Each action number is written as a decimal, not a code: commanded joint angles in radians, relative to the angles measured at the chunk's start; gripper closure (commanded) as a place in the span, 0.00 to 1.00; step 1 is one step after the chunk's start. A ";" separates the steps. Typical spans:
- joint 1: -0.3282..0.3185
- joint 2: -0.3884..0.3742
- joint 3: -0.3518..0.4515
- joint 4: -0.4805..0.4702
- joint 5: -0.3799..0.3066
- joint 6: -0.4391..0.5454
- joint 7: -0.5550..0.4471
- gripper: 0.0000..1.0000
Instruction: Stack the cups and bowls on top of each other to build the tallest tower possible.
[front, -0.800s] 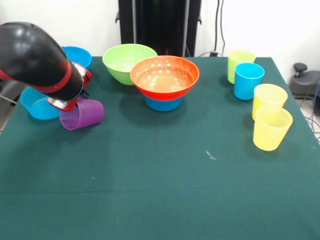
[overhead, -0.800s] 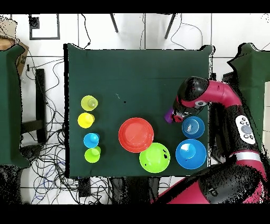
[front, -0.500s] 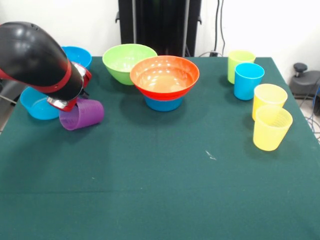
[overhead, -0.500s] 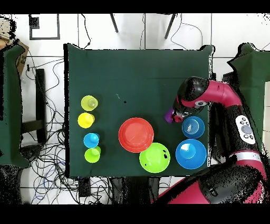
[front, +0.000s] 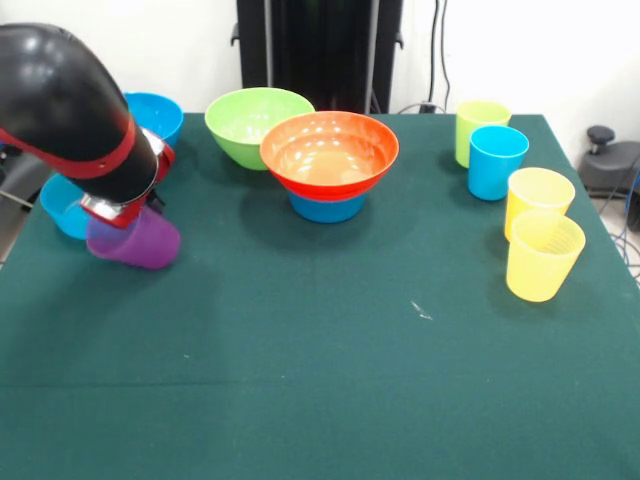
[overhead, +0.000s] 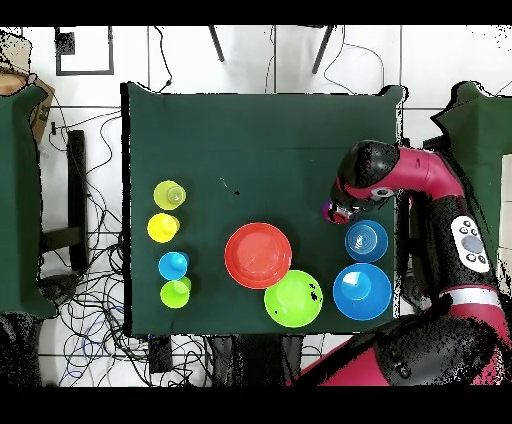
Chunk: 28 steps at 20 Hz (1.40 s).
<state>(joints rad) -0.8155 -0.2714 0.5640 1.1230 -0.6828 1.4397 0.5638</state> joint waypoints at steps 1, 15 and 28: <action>0.053 -0.035 -0.023 -0.004 -0.072 -0.175 0.009 1.00; 0.081 -0.072 -0.046 -0.028 -0.073 -0.310 0.055 1.00; 0.123 -0.115 -0.042 -0.100 -0.062 -0.329 0.080 1.00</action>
<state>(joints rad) -0.7493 -0.3677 0.5584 1.0849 -0.6931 1.1954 0.5638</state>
